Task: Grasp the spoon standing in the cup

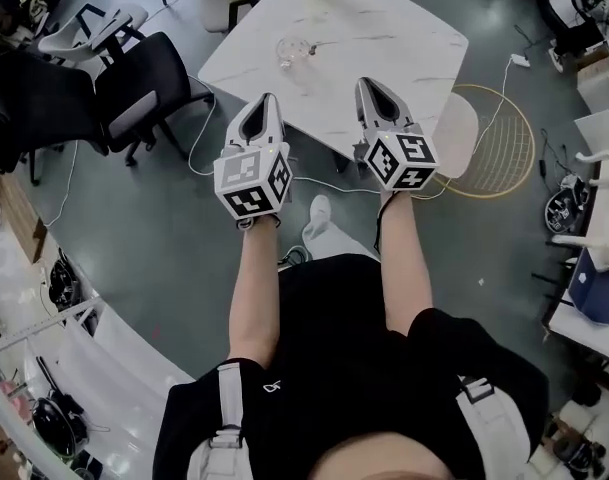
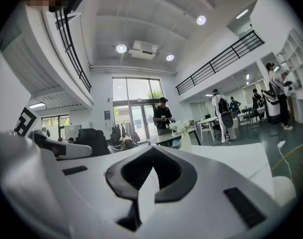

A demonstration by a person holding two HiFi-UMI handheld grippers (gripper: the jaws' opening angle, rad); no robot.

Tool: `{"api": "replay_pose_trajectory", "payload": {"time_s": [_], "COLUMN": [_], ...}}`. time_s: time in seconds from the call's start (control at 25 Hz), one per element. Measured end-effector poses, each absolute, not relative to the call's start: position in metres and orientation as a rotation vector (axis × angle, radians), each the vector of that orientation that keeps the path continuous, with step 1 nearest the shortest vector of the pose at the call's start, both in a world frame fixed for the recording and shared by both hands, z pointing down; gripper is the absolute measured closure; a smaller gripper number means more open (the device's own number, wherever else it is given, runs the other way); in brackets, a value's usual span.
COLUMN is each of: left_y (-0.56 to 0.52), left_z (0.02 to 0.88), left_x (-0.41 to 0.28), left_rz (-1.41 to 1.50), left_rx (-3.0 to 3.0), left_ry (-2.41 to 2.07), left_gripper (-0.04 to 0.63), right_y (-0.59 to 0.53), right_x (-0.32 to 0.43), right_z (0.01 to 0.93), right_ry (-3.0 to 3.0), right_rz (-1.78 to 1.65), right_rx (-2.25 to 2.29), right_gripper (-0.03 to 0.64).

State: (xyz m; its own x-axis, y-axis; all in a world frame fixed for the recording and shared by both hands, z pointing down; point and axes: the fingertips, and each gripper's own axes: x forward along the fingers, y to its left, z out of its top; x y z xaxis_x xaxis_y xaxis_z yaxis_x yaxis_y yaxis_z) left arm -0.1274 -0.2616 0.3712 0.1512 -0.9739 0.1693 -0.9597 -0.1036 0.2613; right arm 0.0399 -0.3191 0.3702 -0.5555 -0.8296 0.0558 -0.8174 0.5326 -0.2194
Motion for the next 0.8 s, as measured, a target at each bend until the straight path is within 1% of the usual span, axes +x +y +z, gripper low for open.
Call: {"api": "replay_pose_trajectory", "payload": {"time_s": [0.12,0.32,0.8], "left_y": [-0.293,-0.329,-0.346], "left_z": [0.386,0.393,0.420], "left_x": [-0.126,-0.127,-0.164], "left_rz": [-0.022,-0.010,-0.039], "left_rx": [2.083,2.048,1.905], "left_ry": [-1.868,-1.896,-1.956], "left_gripper": [0.580,0.580,0.580], "right_y": [-0.355,-0.397,-0.435], "right_x": [0.046,0.038,0.005], "right_z": [0.389,0.399,0.421], "right_ry": [2.696,2.710,2.815], "right_rz": [-0.427,-0.474,-0.492], "right_rx": [-1.450,-1.393,-1.331], "right_gripper": [0.611,0.611,0.611]}}
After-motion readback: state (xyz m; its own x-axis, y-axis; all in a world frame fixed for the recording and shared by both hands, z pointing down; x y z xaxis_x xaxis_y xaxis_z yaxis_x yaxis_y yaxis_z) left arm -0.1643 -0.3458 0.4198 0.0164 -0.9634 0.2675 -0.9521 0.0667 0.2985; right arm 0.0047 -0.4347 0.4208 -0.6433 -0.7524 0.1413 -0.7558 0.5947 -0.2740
